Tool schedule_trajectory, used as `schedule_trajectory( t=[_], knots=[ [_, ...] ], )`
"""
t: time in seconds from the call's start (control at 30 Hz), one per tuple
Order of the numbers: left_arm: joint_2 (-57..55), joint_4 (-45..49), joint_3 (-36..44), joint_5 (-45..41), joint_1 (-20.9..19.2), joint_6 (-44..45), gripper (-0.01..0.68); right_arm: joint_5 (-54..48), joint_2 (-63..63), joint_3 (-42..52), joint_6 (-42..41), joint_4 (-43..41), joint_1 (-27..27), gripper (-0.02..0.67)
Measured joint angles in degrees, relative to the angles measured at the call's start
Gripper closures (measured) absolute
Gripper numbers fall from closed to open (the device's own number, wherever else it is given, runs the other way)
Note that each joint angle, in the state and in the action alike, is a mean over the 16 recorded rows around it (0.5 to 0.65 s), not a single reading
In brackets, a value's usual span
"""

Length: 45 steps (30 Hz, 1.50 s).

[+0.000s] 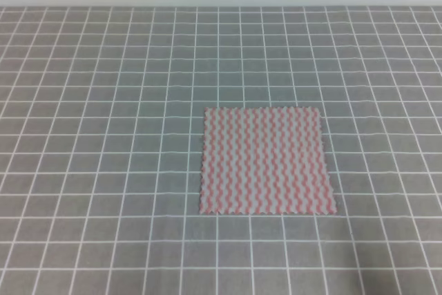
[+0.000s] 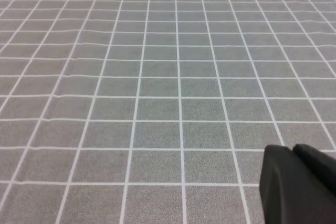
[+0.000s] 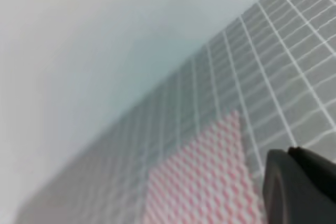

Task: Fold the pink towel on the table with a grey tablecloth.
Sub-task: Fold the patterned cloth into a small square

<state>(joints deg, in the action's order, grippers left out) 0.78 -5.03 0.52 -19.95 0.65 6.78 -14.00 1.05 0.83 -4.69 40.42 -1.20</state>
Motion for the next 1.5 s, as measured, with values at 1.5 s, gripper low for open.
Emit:
schedule_trajectory(
  t=[1.5],
  knots=[
    [0.56, -34.85, 0.06, 23.2, 0.09, -22.3, 0.672, 0.04, -0.32, -0.33, 1.01, 23.18, -0.01, 0.667]
  ],
)
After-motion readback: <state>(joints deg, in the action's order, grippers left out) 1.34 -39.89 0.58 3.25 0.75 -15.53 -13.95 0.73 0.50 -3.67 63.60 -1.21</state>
